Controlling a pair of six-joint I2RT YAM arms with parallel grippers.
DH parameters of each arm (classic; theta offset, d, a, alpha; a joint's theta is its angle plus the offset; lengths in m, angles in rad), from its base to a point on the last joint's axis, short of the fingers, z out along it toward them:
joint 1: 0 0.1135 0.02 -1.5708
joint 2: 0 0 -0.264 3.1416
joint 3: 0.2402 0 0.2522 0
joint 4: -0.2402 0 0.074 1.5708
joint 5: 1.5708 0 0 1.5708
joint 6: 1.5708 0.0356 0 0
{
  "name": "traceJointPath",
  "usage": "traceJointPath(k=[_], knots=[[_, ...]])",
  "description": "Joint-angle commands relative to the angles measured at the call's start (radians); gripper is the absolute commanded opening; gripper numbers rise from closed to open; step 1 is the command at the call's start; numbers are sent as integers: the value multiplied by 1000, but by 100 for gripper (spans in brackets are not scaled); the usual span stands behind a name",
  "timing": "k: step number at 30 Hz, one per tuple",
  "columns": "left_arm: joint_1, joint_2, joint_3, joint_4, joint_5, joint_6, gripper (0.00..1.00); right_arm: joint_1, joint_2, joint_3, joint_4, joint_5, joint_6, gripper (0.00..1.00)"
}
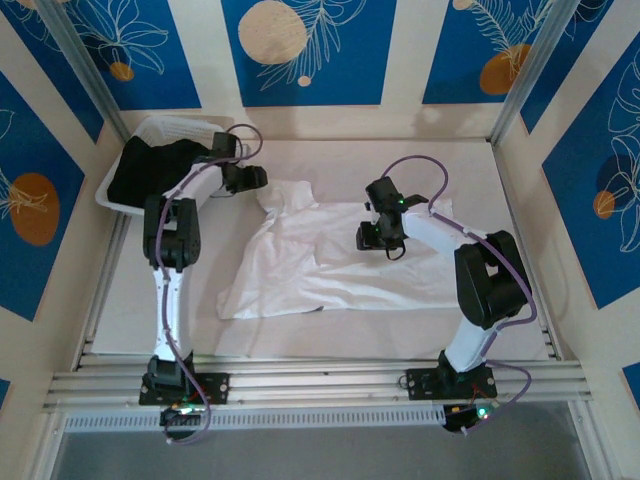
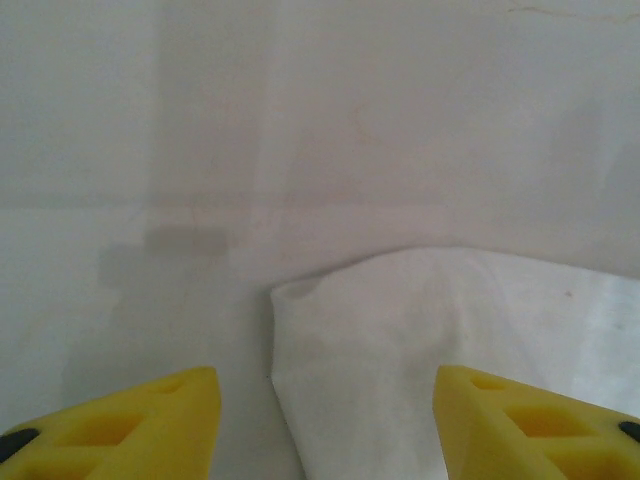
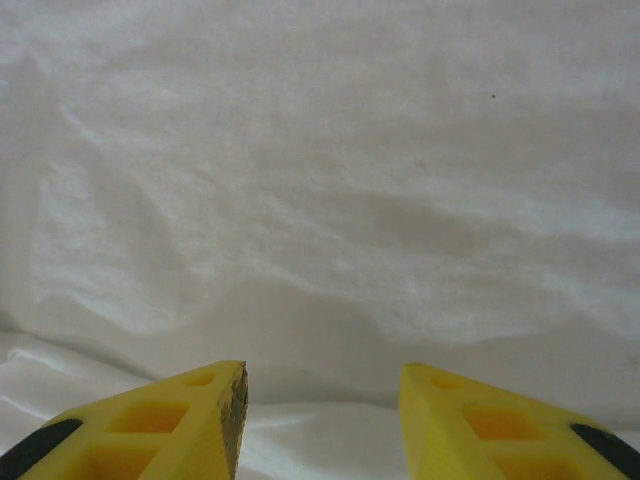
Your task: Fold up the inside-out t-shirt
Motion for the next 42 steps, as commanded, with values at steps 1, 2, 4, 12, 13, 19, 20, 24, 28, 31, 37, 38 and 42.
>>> traceJointPath(k=[1, 2, 4, 12, 13, 19, 20, 24, 28, 31, 37, 38, 42], knots=[[-8, 81, 123, -144, -14, 45, 58, 4, -4, 10, -2, 4, -13, 45], [-9, 105, 164, -162, -11, 50, 57, 4, -8, 9, -1, 4, -12, 45], [-10, 143, 222, -178, -3, 55, 55, 4, -14, 8, 0, 5, -12, 45], [-16, 232, 346, -232, 44, 66, 28, -3, -44, -18, -5, 21, -12, 46], [-15, 233, 347, -232, 47, 66, 24, -4, -44, -18, -5, 21, -13, 46], [-14, 221, 363, -216, 30, 82, 3, -25, -44, -8, -15, 77, -15, 46], [-14, 214, 372, -209, 32, 91, 0, -41, -44, 3, -21, 97, -10, 46], [-14, 170, 408, -172, 39, 125, 0, -129, -38, 45, -9, 86, -4, 47], [-16, 88, 414, -140, 26, 200, 0, -164, -30, 90, -23, 122, -44, 47], [-16, 35, 414, -128, 26, 247, 0, -196, -38, 108, -18, 132, -53, 47], [-20, -25, 414, -132, 56, 295, 0, -220, -20, 138, 0, 94, -53, 47], [-23, -32, 414, -140, 57, 301, 0, -220, -14, 139, 1, 92, -54, 47], [-33, -50, 414, -163, 50, 326, 0, -228, 8, 139, 0, 117, -59, 47]])
